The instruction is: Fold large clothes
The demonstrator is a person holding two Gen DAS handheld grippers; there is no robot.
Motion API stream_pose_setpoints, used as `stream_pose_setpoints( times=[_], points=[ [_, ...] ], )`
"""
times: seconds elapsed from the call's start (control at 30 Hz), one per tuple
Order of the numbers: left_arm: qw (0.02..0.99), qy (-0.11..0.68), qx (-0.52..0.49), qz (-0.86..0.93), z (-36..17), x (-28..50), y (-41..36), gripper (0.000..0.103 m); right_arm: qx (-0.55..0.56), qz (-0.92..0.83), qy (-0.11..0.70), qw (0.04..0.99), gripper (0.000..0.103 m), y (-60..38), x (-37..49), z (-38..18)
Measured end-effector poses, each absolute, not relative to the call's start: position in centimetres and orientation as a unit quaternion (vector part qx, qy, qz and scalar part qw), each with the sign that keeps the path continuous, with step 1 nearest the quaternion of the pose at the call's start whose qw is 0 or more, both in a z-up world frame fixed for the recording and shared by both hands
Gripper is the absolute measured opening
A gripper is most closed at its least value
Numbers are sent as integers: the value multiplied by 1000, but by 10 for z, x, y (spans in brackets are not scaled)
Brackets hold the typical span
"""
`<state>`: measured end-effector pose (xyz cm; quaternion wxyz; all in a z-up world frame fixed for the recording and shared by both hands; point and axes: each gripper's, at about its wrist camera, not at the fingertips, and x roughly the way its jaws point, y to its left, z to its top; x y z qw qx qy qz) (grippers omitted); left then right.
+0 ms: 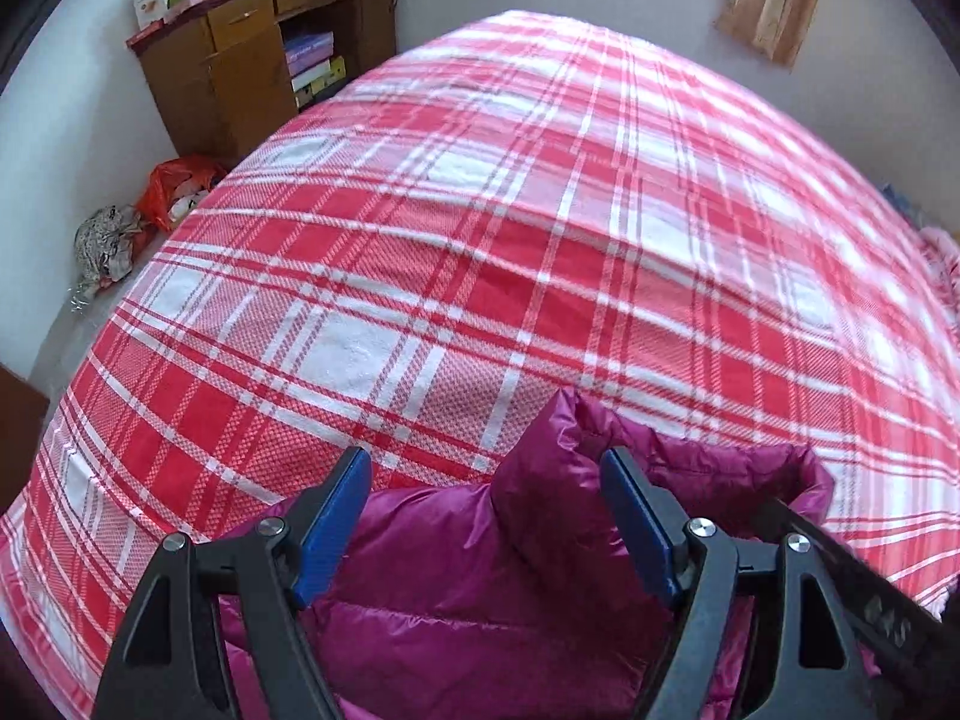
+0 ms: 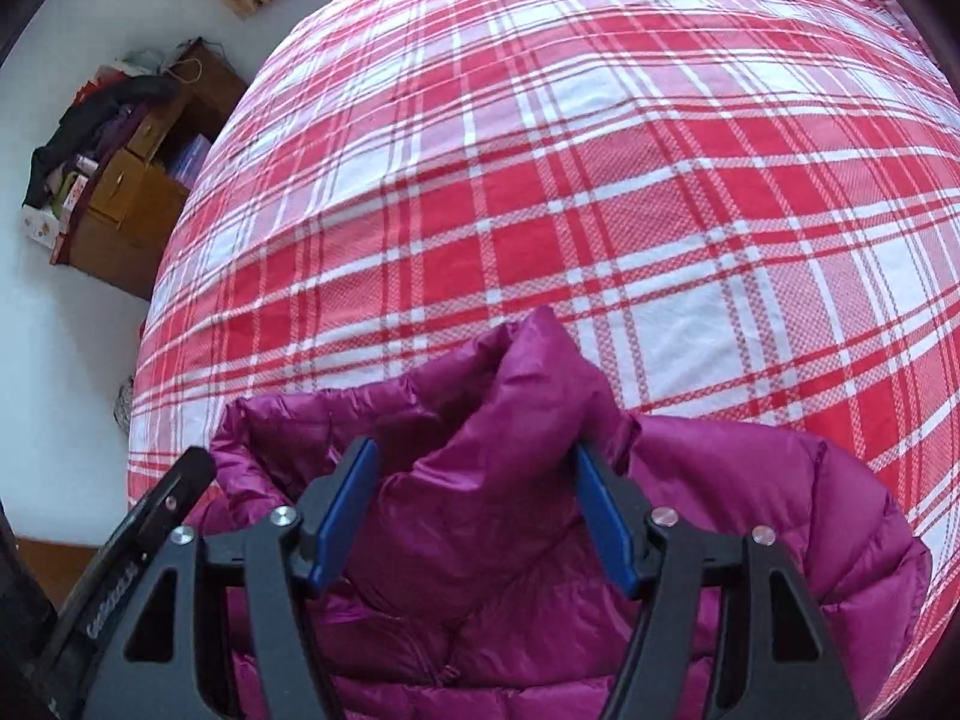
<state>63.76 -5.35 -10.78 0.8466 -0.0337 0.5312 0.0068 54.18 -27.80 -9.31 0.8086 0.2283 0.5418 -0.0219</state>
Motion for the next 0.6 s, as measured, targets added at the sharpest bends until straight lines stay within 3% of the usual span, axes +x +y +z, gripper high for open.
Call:
stream_pose_setpoints(
  times=[0.07,0.2,0.23,0.3,0.53,0.6],
  points=[
    [839,544,-20,2,-116,638,-60,79,221,-16,541,811,66,-280,533,-92],
    [827,562,-11,-18,-126,631,-71,79,201,0,535,821,47,-289,513,-81],
    [827,563,-1,-17,-127,627,-73,79,186,2,536,823,38,-290,508,-80],
    [831,556,-3,-23,-122,617,-71,79,166,-1,541,825,31,-294,503,-80],
    [858,506,-69,-55,-76,606,-47,79,220,13,550,805,31,-326,485,-108],
    [863,497,-63,-68,-64,606,-55,79,233,17,541,808,23,-333,481,-115]
  ],
)
